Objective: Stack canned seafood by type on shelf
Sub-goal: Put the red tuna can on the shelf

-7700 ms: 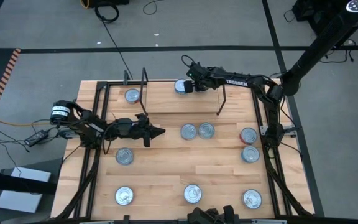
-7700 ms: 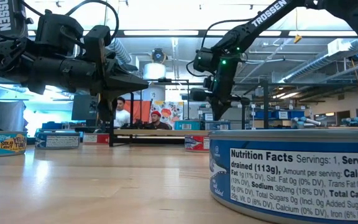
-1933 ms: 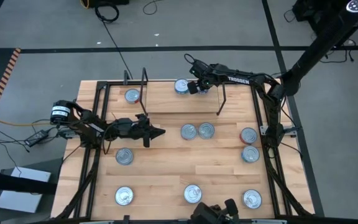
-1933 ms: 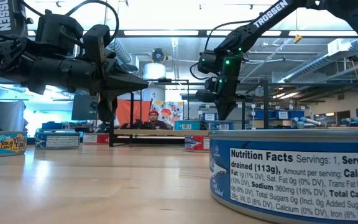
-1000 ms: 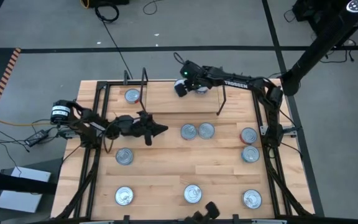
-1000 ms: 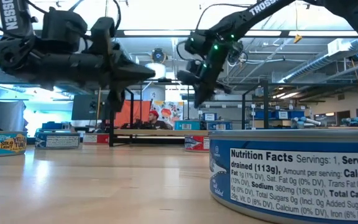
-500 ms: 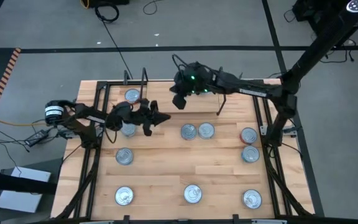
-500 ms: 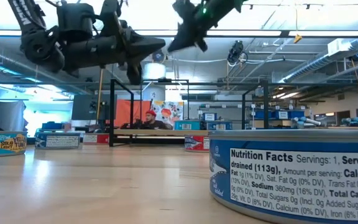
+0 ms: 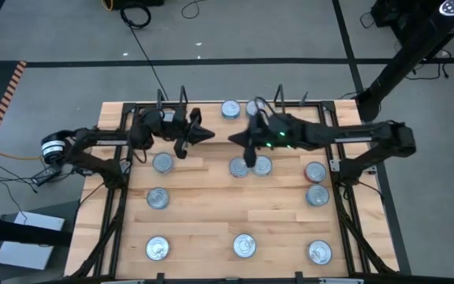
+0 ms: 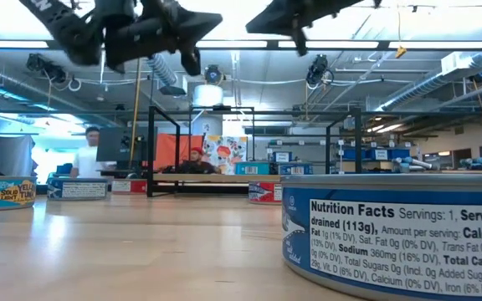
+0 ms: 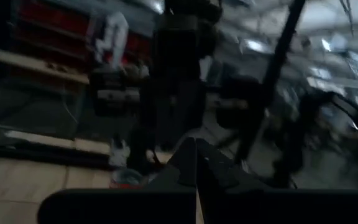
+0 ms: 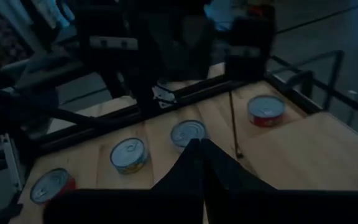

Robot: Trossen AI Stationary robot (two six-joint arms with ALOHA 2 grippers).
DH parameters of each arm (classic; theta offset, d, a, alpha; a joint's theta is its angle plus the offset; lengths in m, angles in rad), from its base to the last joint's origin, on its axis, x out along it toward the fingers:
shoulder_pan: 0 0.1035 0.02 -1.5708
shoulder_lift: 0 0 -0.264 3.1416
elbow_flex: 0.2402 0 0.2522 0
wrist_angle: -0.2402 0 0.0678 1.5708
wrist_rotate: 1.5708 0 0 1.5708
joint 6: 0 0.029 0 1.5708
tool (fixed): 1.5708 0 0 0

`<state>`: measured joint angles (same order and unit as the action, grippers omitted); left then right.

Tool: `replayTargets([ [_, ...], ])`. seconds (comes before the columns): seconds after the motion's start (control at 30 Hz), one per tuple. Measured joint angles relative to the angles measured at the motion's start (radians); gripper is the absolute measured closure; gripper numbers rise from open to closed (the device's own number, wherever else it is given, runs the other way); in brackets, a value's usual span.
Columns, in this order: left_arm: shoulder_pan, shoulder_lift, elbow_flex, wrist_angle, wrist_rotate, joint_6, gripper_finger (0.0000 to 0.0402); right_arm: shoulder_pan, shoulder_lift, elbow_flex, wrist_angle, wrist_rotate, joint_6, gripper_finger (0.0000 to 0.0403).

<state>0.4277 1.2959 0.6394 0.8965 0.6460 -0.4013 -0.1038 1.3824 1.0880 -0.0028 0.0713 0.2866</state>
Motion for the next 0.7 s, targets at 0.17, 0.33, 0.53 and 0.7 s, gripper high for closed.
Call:
replayTargets([
  [0.17,0.03,-0.072,0.193,-0.462,0.059,0.207,0.0401,0.049,-0.136,-0.09,-0.012,0.113,0.022,0.0403],
  [0.33,0.052,-0.102,0.436,-0.996,0.059,0.442,0.0401,0.05,-0.224,-0.15,-0.02,0.146,0.032,0.0403],
  [0.53,0.04,-0.108,0.732,-1.592,0.058,0.584,0.0401,0.021,-0.267,-0.171,-0.072,0.145,0.02,0.0402],
  [0.7,-0.061,-0.108,0.885,-1.976,0.015,0.594,0.0401,0.003,-0.26,-0.171,-0.079,0.086,-0.004,0.0402],
])
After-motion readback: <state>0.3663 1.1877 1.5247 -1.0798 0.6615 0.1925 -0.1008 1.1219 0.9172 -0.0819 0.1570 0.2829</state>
